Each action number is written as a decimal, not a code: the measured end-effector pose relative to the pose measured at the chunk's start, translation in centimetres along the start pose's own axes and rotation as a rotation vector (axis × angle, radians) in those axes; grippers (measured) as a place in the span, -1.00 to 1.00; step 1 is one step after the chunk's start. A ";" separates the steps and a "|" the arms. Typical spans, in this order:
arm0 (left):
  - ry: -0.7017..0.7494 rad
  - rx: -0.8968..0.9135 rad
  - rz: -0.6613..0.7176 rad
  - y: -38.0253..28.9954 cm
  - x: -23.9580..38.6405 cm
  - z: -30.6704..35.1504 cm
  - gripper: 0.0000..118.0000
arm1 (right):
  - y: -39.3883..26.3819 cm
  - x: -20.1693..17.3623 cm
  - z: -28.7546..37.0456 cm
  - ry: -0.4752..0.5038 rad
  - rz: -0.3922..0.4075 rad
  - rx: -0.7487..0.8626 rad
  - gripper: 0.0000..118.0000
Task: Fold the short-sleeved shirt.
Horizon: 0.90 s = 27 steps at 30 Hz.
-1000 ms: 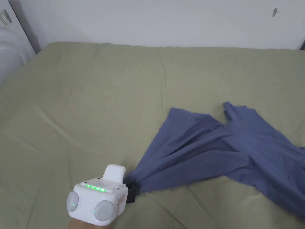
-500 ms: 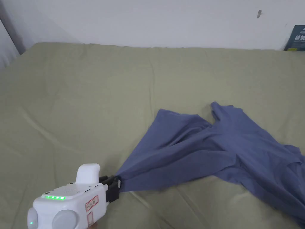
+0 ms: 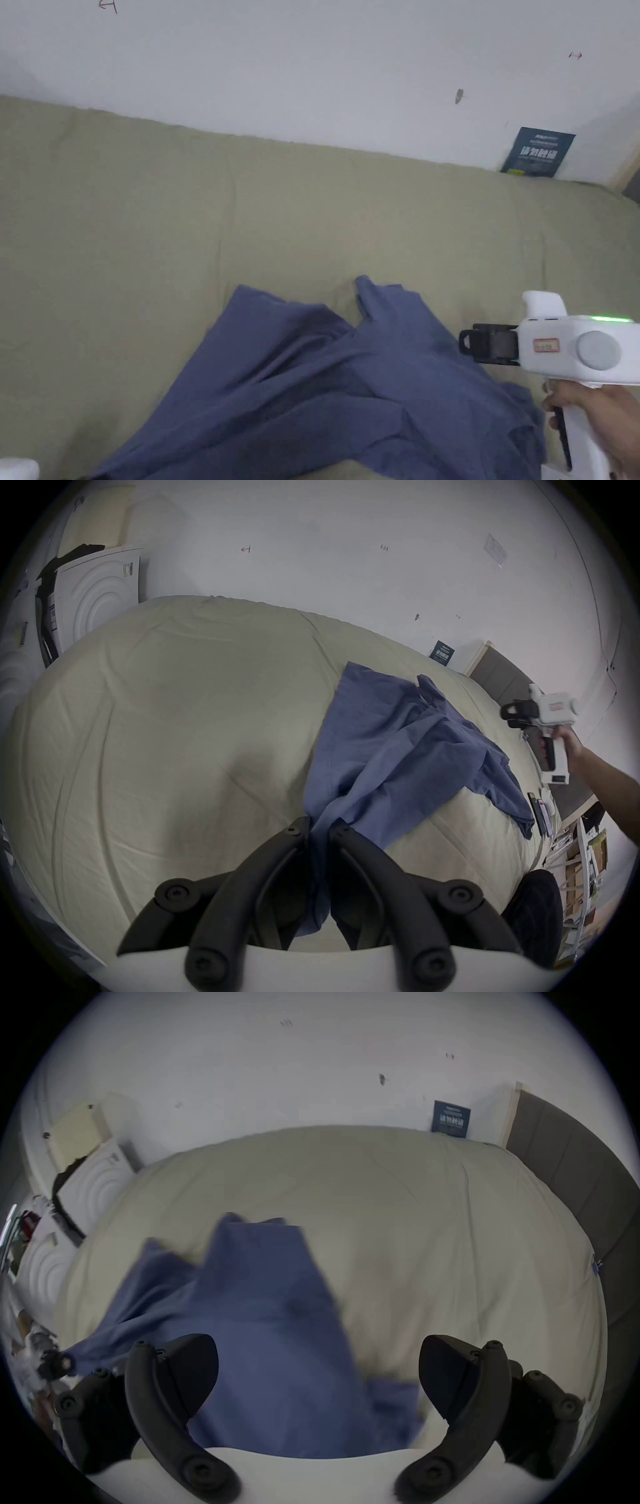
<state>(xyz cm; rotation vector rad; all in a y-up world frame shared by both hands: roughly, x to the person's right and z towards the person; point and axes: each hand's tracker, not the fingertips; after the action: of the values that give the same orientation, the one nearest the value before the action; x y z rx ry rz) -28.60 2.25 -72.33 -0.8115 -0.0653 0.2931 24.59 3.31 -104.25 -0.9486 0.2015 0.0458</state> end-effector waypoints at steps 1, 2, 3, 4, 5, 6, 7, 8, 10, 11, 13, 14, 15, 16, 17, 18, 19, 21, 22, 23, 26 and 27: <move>0.001 -0.005 0.008 0.2 -0.3 -0.2 -0.84 | 0.6 0.0 -1.7 -0.049 0.008 -0.007 0.99; 0.000 -0.007 0.014 0.3 -0.4 -0.3 -0.84 | 1.0 0.1 -3.2 -0.066 0.008 -0.013 0.99; 0.008 -0.003 0.019 0.3 -0.3 -0.3 -0.84 | 1.0 0.3 -4.4 -0.072 0.005 -0.018 0.99; 0.009 -0.009 0.020 0.5 -0.2 -0.4 -0.84 | 1.0 0.1 -5.6 -0.089 0.011 -0.036 0.99; 0.013 -0.015 0.016 0.9 0.0 -0.4 -0.83 | 1.0 -0.2 -6.6 -0.098 0.023 -0.061 0.99; 0.022 -0.017 0.009 1.0 0.2 -0.5 -0.84 | 0.8 -0.6 -7.3 -0.103 0.047 -0.092 0.99; 0.025 -0.021 0.003 1.1 0.3 -0.6 -0.83 | 0.7 -1.0 -7.9 -0.097 0.075 -0.109 0.99; 0.027 -0.027 -0.004 1.3 0.5 -0.7 -0.84 | 0.2 -1.6 -8.2 -0.084 0.101 -0.117 0.99; 0.028 -0.029 -0.008 1.5 0.4 -1.0 -0.84 | -0.9 -2.7 -8.5 -0.100 0.136 -0.119 0.98; 0.023 -0.032 -0.011 1.7 0.4 -1.1 -0.84 | -0.9 -2.6 -8.0 -0.118 0.111 -0.082 0.97; 0.026 -0.034 -0.017 1.6 0.1 -1.5 -0.84 | -0.9 -2.4 -7.3 -0.079 0.054 -0.090 0.79; 0.027 -0.035 -0.020 1.6 0.0 -1.6 -0.83 | -1.0 -2.7 -6.8 -0.087 0.067 -0.086 0.66; 0.025 -0.033 -0.021 1.7 0.1 -1.6 -0.84 | -0.9 -2.6 -6.4 -0.073 0.072 -0.083 0.47; 0.020 -0.029 -0.017 1.7 0.3 -1.6 -0.84 | -0.9 -3.0 -6.1 -0.069 0.097 -0.076 0.16; 0.017 -0.029 -0.014 1.8 0.4 -1.6 -0.84 | -0.8 -3.4 -5.7 -0.061 0.121 -0.078 -0.16; 0.016 -0.028 -0.016 2.0 0.6 -1.6 -0.84 | -0.8 -3.7 -5.5 -0.055 0.133 -0.083 -0.50; 0.021 -0.024 -0.021 2.2 0.8 -1.7 -0.84 | -0.8 -4.3 -5.2 -0.053 0.146 -0.090 -0.96; 0.016 -0.017 -0.020 2.7 1.2 -1.5 -0.84 | -0.8 -4.5 -4.7 -0.036 0.139 -0.102 -0.96; 0.016 -0.009 -0.016 3.0 1.4 -1.4 -0.84 | -0.6 -4.2 -4.2 -0.011 0.133 -0.103 -0.96; 0.017 -0.004 -0.019 3.4 1.6 -1.2 -0.84 | -0.7 -3.9 -3.4 0.054 0.103 -0.097 -0.96; 0.000 0.019 -0.023 4.6 1.6 -0.5 -0.84 | 0.4 -3.2 0.2 0.058 0.042 0.007 -0.96; -0.001 0.038 -0.023 5.3 1.7 -0.1 -0.84 | 1.0 -2.9 2.0 0.072 0.016 0.047 -0.96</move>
<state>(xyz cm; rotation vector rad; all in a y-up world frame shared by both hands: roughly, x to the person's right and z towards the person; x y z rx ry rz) -28.19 6.13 -76.27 -0.7722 -0.0691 0.2725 21.95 5.61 -103.38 -0.9027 0.2758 0.0215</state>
